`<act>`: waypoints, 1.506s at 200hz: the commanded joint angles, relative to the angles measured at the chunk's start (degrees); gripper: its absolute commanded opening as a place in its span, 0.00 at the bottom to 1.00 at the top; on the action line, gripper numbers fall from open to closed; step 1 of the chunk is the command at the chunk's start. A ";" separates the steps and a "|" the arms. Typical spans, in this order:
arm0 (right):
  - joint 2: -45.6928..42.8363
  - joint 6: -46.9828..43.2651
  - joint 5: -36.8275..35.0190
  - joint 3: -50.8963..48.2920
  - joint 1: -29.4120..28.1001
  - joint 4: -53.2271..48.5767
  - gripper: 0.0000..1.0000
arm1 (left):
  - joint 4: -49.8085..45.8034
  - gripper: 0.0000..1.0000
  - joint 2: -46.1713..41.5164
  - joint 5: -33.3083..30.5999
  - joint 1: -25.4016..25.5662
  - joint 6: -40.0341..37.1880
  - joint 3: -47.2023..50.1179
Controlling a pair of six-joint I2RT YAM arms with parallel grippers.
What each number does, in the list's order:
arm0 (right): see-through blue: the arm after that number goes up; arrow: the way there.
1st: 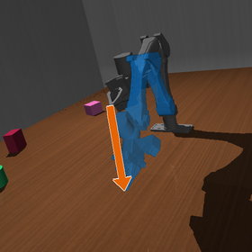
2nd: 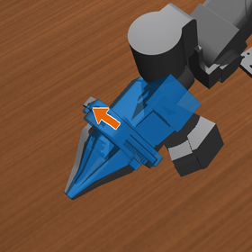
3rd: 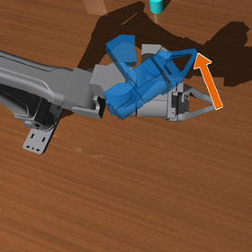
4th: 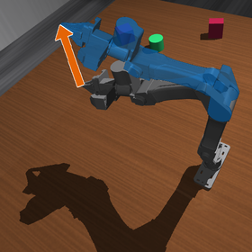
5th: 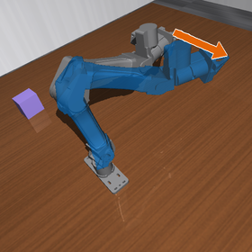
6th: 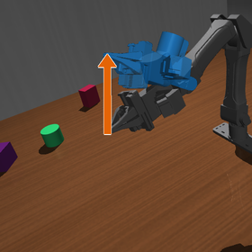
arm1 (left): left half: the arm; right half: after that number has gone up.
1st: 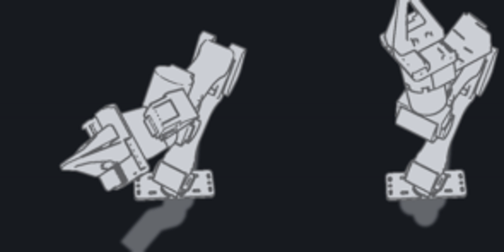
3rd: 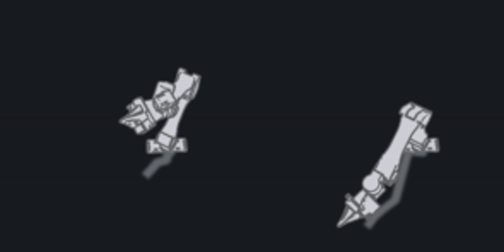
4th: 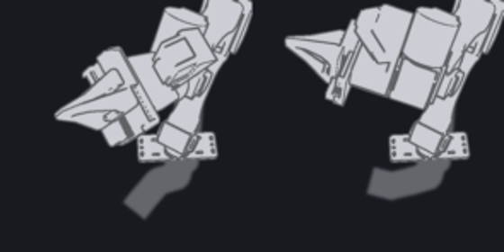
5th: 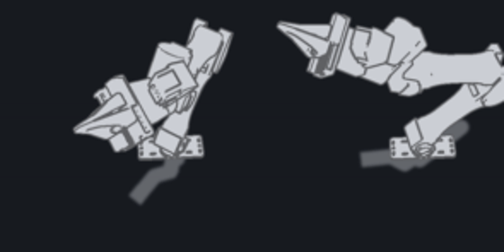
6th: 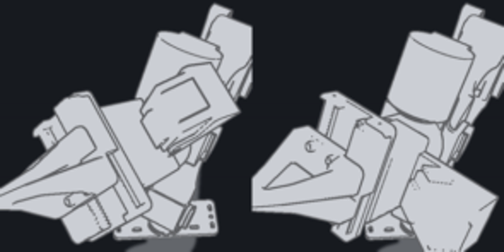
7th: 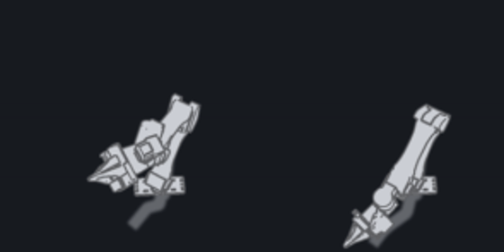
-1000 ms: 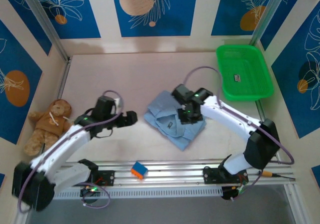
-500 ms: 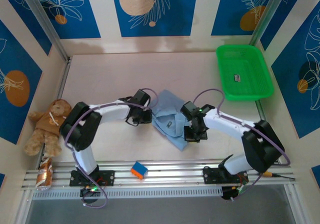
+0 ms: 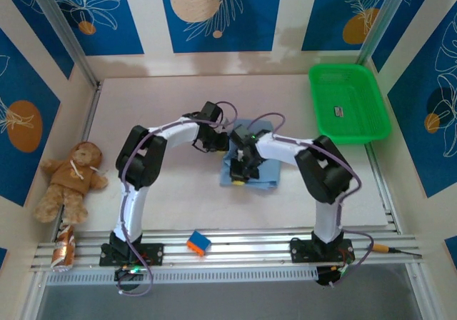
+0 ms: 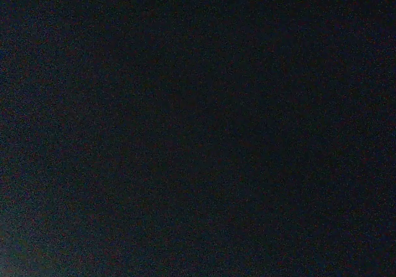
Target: Fold and stack the long sleeve shirts
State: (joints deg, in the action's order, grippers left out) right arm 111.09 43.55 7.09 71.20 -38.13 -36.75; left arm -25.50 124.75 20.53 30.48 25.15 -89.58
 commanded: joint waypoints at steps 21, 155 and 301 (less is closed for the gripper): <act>12.53 6.79 7.25 17.65 -0.17 6.83 0.04 | 9.01 0.62 -9.22 -4.26 -12.28 -2.86 1.32; -1.89 -35.59 -35.20 23.36 3.62 -21.94 0.70 | -10.75 1.00 -78.21 -4.90 -18.26 -3.58 38.08; 44.99 -20.32 -3.13 80.57 -1.01 -29.74 0.70 | -20.71 1.00 -79.28 -21.12 -18.88 -9.49 20.50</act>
State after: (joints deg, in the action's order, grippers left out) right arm 147.79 12.05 -11.40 137.67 -38.76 -60.16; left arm -49.76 44.23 1.30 12.01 17.02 -66.52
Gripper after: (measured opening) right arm 0.697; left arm 0.998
